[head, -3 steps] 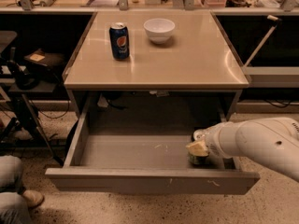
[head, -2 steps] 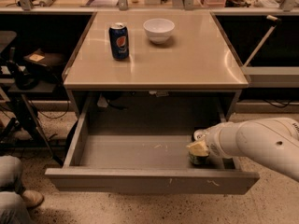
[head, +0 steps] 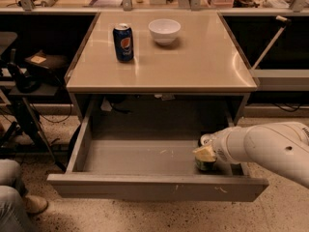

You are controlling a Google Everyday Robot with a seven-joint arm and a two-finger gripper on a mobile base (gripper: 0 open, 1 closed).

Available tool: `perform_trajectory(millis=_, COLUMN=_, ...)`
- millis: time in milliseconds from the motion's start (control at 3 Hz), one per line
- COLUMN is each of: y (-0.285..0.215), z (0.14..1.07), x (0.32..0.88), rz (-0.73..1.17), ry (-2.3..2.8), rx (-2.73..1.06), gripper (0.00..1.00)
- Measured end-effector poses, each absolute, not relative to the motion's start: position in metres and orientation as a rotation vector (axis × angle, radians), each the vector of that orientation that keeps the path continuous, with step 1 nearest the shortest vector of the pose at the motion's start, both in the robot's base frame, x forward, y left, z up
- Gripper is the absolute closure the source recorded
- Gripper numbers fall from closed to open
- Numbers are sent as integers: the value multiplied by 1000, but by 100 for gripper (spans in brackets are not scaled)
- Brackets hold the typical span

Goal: Place green can into top drawer

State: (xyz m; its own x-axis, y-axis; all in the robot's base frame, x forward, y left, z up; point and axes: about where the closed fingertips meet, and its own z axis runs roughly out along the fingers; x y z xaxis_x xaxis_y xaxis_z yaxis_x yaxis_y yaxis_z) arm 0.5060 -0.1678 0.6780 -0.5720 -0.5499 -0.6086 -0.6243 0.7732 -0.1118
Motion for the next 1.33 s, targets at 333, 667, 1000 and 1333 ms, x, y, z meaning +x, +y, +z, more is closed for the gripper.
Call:
perform_trajectory(millis=333, y=-168, z=678, x=506, rz=151, ry=2323, rx=-871, gripper=35)
perform_trajectory(millis=667, y=-168, z=678, x=506, rz=151, ry=2323, rx=-871, gripper=12)
perform_trajectory(millis=1000, y=-168, z=678, x=506, rz=151, ry=2323, rx=-871, gripper=0)
perform_trajectory(millis=1333, y=-168, z=678, x=506, rz=151, ry=2323, rx=-871, gripper=0)
